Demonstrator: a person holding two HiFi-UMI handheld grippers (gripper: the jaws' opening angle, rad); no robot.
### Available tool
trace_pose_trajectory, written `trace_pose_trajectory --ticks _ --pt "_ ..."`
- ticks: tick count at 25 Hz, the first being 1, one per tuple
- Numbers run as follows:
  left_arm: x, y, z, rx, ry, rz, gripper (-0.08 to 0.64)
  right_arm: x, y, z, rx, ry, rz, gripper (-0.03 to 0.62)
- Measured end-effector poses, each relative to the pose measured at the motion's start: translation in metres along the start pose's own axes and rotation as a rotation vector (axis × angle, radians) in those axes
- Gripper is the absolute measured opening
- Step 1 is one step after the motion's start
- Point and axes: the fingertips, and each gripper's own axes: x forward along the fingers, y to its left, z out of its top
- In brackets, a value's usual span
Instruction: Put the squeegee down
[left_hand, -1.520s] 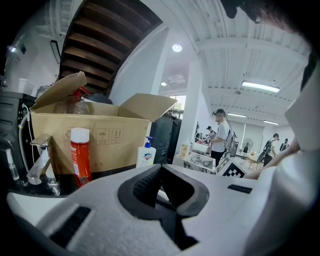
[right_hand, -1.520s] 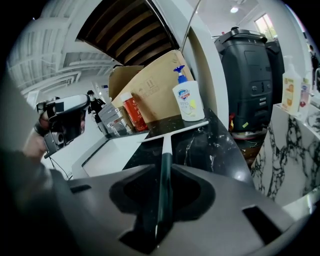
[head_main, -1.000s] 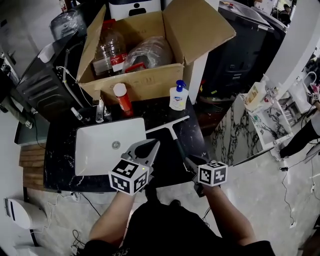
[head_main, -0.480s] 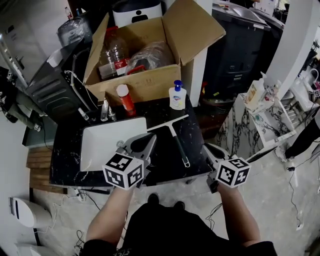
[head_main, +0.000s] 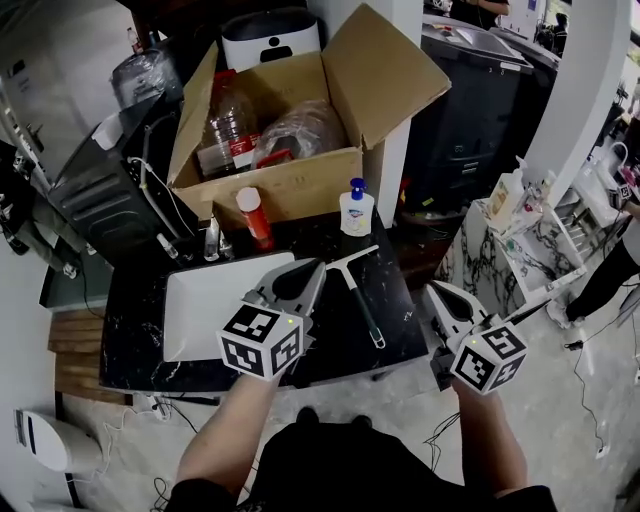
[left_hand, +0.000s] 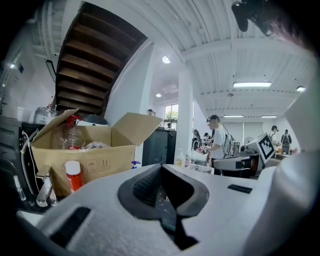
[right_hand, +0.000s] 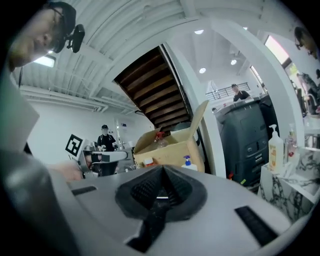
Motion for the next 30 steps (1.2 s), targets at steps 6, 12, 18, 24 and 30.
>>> trace_pose_trajectory --ticks 6,12,18,24,30 --pt "-0.004 0.014 0.007 0.035 -0.015 -0.028 0.011 0.002 0.018 0.024 -0.058 -0.037 -0.021 0.005" --pt "-0.021 0.035 0.001 0.049 -0.017 -0.032 0.011 0.010 0.040 0.023 -0.042 -0.051 -0.029 0.005" --pt "-0.029 0.054 0.000 0.029 -0.045 -0.029 0.011 0.026 0.060 0.031 -0.071 -0.069 -0.027 0.005" --pt "-0.027 0.065 -0.001 0.011 -0.055 -0.022 0.011 0.033 0.059 0.037 -0.131 -0.068 -0.046 0.003" --pt "-0.022 0.063 -0.006 0.018 -0.036 -0.022 0.011 0.026 0.049 0.026 -0.102 -0.043 -0.062 0.003"
